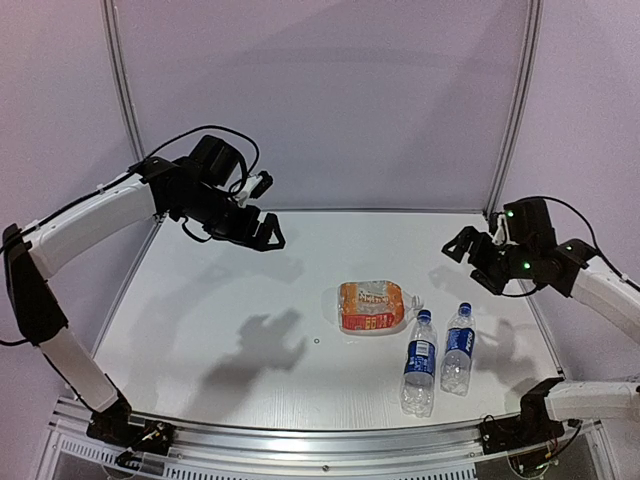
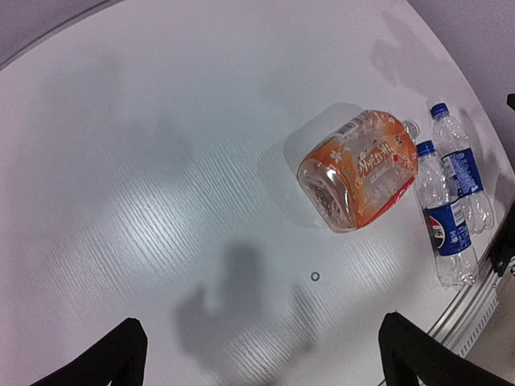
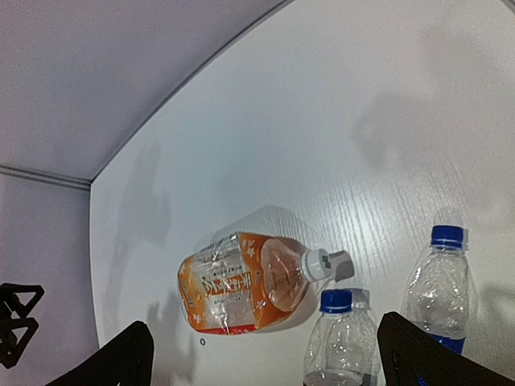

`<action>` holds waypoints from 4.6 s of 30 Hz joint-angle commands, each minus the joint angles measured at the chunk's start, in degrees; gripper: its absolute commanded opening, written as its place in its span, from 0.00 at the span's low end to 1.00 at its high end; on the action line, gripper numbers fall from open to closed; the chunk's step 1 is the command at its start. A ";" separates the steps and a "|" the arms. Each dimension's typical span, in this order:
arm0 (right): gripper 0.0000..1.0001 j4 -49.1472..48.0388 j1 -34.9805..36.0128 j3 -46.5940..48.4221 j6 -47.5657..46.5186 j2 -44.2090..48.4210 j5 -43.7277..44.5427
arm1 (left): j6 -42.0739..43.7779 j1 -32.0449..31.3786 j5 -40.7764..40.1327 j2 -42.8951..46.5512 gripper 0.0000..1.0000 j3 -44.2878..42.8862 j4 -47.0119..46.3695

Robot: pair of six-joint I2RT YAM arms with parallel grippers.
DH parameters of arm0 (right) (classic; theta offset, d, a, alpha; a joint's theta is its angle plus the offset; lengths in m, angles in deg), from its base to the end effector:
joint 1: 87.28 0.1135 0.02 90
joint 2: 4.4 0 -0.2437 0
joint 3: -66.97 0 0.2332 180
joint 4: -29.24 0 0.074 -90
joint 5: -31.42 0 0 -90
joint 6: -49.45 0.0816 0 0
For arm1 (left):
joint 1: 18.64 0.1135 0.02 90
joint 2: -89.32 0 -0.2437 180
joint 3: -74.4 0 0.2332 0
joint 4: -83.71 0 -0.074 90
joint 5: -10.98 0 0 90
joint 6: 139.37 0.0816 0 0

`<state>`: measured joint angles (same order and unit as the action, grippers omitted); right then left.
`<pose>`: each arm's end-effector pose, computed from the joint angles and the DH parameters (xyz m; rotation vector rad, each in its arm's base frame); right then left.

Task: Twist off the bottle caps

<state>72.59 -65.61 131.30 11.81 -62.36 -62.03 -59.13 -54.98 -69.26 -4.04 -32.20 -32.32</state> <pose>0.2274 0.0956 0.2524 0.5824 2.2543 0.7551 0.2810 -0.2239 0.2906 0.6541 2.4352 -0.5501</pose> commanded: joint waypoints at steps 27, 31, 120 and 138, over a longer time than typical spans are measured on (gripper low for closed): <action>0.94 31.25 22.11 29.94 -1.00 -41.43 0.42 | -2.40 0.91 -2.58 5.09 0.99 2.34 5.78; 0.94 34.73 23.00 29.28 0.48 -39.40 2.09 | -3.23 1.01 -2.17 5.85 0.99 2.56 5.46; 0.50 -13.82 25.80 27.05 -33.82 -24.47 -21.27 | -12.26 -1.40 33.69 -6.35 0.76 -24.66 -9.77; 0.47 -13.30 25.96 30.79 -34.66 -28.57 -26.10 | -14.70 -2.69 33.49 -10.51 0.37 -25.57 -12.93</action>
<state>59.72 -40.30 159.83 -22.33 -89.92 -86.86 -73.43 -57.30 -36.22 -13.46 -56.44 -43.41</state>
